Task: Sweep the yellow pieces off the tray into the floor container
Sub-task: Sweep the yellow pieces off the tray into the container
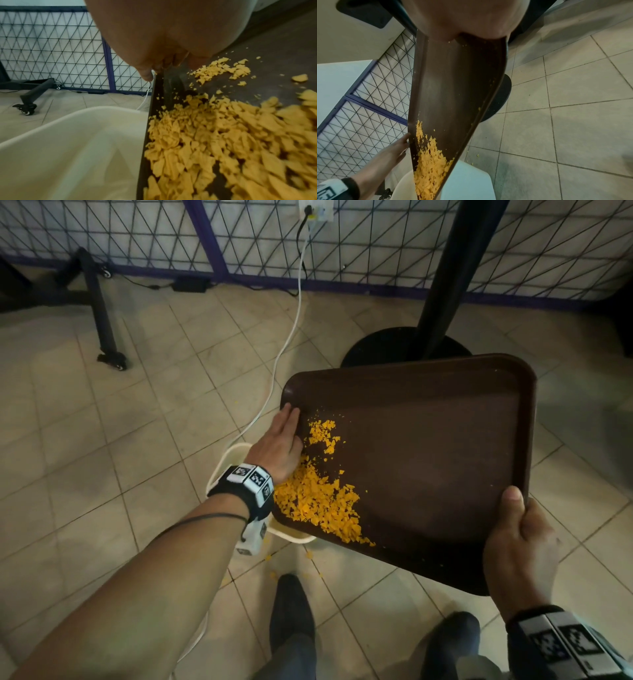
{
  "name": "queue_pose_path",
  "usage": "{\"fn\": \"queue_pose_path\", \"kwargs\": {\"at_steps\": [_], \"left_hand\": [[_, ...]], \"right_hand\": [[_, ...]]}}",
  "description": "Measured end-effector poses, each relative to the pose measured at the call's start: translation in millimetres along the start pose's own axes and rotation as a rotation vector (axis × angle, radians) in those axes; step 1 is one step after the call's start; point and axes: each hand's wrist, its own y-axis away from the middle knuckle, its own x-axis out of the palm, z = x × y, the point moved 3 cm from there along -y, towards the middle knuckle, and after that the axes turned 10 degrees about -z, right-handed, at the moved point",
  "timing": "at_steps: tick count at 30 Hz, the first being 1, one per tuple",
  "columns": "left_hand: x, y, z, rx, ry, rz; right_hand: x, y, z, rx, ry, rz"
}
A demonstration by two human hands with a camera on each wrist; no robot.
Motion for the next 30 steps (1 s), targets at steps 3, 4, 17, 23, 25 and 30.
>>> {"fn": "queue_pose_path", "kwargs": {"at_steps": [3,4,17,23,25,30], "left_hand": [[14.3,8.4,3.3,-0.030,-0.071,0.065],[20.9,20.2,4.9,-0.022,-0.095,0.076],[-6.5,-4.3,-4.5,-0.004,-0.125,-0.036],[10.0,4.2,10.6,0.079,-0.269,0.128],[16.3,37.6,16.2,0.126,-0.288,0.148],[6.4,60.2,16.1,0.106,-0.152,0.070]], "right_hand": [[-0.5,-0.3,0.1,0.003,-0.008,-0.003],[-0.6,-0.5,0.1,0.008,-0.012,-0.002],[-2.8,-3.2,-2.8,0.010,0.018,-0.003],[-2.4,-6.1,-2.3,0.015,0.011,0.009],[-1.3,-4.6,-3.1,0.006,0.010,0.008],[-1.4,-0.6,-2.1,-0.028,0.008,0.004]]}}
